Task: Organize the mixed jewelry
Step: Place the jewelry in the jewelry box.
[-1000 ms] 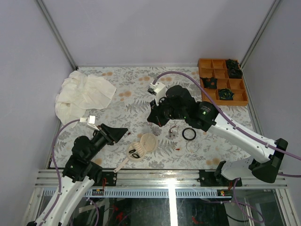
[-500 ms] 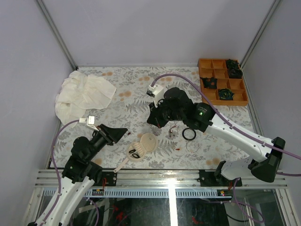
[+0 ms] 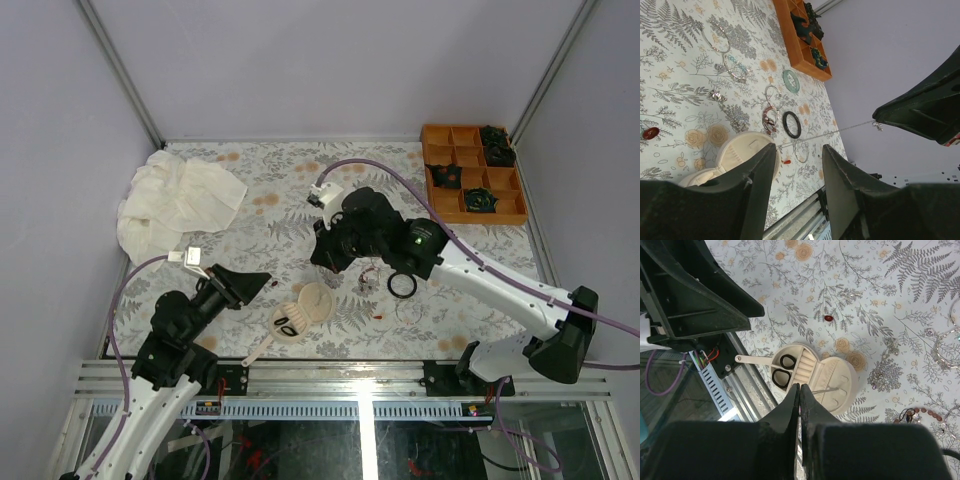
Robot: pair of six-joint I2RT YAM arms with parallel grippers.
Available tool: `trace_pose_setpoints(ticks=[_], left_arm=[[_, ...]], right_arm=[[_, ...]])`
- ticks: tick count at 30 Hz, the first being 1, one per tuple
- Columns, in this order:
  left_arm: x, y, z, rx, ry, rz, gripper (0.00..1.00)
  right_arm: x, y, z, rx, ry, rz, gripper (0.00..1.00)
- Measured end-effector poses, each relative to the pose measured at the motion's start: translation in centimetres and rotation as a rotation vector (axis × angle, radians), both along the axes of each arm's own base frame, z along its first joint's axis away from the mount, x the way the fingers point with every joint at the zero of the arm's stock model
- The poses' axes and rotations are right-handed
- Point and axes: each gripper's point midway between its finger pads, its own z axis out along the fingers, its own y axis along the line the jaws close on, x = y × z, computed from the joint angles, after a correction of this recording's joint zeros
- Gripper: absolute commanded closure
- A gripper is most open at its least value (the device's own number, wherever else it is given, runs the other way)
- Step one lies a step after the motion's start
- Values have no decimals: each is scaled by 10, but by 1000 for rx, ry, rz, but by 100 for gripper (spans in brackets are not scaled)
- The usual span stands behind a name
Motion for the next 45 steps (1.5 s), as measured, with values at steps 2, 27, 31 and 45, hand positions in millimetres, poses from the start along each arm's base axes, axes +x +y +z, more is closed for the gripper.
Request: trace_pose_setpoints(ticks=[2,27,31,45], left_arm=[[0,0,-1,2,3,0,59],[0,1,-3,5,10,2,59],[0,0,-3,6,13,2,59],[1,0,-6,12,24,2,59]], right_arm=[[2,1,-4,-11,4,-4,100],[20,-6,-22,-90,-38,-76,100],[21,-8,-27,-110,-36,-82,100],[27,-12,-31,-142,-65,-99,100]])
